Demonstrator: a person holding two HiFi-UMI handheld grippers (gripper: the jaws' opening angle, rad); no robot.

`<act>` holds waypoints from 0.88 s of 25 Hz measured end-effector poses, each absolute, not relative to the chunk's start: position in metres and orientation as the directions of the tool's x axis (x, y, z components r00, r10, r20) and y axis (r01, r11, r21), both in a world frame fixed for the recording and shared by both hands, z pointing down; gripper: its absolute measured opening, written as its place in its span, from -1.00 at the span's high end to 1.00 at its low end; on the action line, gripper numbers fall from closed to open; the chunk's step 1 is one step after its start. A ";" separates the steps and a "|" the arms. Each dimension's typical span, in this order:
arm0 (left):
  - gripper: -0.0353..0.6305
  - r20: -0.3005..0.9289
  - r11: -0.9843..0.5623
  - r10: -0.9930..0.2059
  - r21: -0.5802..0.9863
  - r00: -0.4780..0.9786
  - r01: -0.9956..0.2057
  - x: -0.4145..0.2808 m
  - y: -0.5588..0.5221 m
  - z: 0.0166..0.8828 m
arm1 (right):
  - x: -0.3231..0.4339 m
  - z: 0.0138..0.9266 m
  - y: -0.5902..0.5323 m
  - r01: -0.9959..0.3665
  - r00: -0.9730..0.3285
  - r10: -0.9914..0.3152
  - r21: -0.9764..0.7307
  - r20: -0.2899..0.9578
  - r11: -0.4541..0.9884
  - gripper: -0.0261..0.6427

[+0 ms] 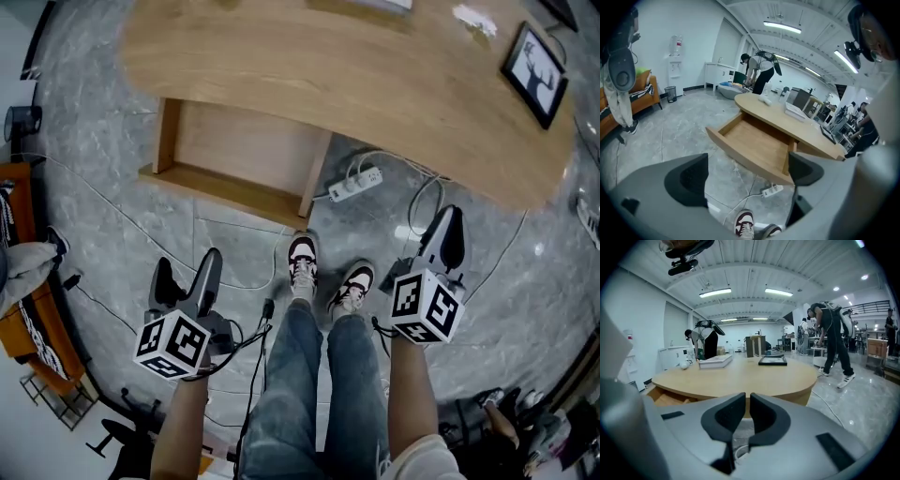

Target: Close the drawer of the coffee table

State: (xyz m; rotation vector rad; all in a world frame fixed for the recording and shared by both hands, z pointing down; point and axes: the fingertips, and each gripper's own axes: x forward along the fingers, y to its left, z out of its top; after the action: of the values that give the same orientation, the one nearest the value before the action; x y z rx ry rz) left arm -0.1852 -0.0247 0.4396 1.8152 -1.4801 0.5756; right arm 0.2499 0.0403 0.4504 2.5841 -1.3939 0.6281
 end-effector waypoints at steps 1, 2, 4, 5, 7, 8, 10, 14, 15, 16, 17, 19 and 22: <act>-0.71 0.717 -0.079 -0.655 0.250 0.240 -0.965 -0.189 -0.019 0.436 | 0.244 0.443 0.040 -0.834 0.470 -0.775 -0.074 0.422 -0.547 0.87; -0.71 0.711 -0.071 -0.663 0.254 0.236 -0.965 -0.192 -0.013 0.432 | 0.239 0.435 0.039 -0.846 0.454 -0.786 -0.075 0.420 -0.529 0.92; -0.71 0.698 -0.061 -0.677 0.263 0.233 -0.963 -0.197 -0.003 0.426 | 0.229 0.423 0.036 -0.868 0.412 -0.804 -0.083 0.429 -0.489 0.92; -0.71 0.693 -0.061 -0.681 0.267 0.236 -0.962 -0.199 0.001 0.424 | 0.222 0.419 0.034 -0.879 0.384 -0.811 -0.095 0.440 -0.468 0.92; -0.71 0.682 -0.075 -0.687 0.276 0.250 -0.958 -0.203 0.006 0.424 | 0.207 0.414 0.030 -0.900 0.321 -0.826 -0.123 0.463 -0.418 0.92; -0.71 0.675 -0.091 -0.690 0.277 0.262 -0.956 -0.204 0.008 0.425 | 0.198 0.412 0.028 -0.912 0.290 -0.833 -0.129 0.470 -0.390 0.92; -0.71 0.654 -0.139 -0.701 0.264 0.284 -0.954 -0.205 0.008 0.429 | 0.181 0.409 0.021 -0.937 0.230 -0.847 -0.125 0.480 -0.325 0.92; -0.71 0.587 -0.259 -0.738 0.209 0.333 -0.943 -0.204 -0.005 0.437 | 0.149 0.410 -0.001 -0.978 0.119 -0.863 -0.090 0.491 -0.186 0.92; -0.72 0.570 -0.297 -0.744 0.186 0.349 -0.937 -0.203 -0.009 0.439 | 0.141 0.411 -0.005 -0.984 0.103 -0.863 -0.075 0.494 -0.160 0.92; -0.71 0.552 -0.339 -0.749 0.156 0.367 -0.928 -0.203 -0.014 0.442 | 0.133 0.412 -0.008 -0.988 0.092 -0.862 -0.061 0.498 -0.141 0.92; -0.71 0.534 -0.382 -0.752 0.124 0.386 -0.916 -0.202 -0.019 0.446 | 0.126 0.413 -0.011 -0.991 0.084 -0.860 -0.051 0.503 -0.127 0.92; -0.71 0.501 -0.456 -0.753 0.068 0.426 -0.887 -0.200 -0.029 0.456 | 0.114 0.418 -0.017 -0.992 0.077 -0.853 -0.043 0.516 -0.115 0.92; -0.72 0.484 -0.537 -0.734 0.014 0.476 -0.843 -0.196 -0.042 0.479 | 0.100 0.427 -0.027 -0.995 0.075 -0.840 -0.017 0.538 -0.099 0.92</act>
State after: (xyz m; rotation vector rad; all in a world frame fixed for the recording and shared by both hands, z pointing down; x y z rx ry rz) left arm -0.1958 -0.0417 0.4789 2.4744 -1.3513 0.6281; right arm 0.0999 -0.0270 0.4267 2.0044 -1.8234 0.6018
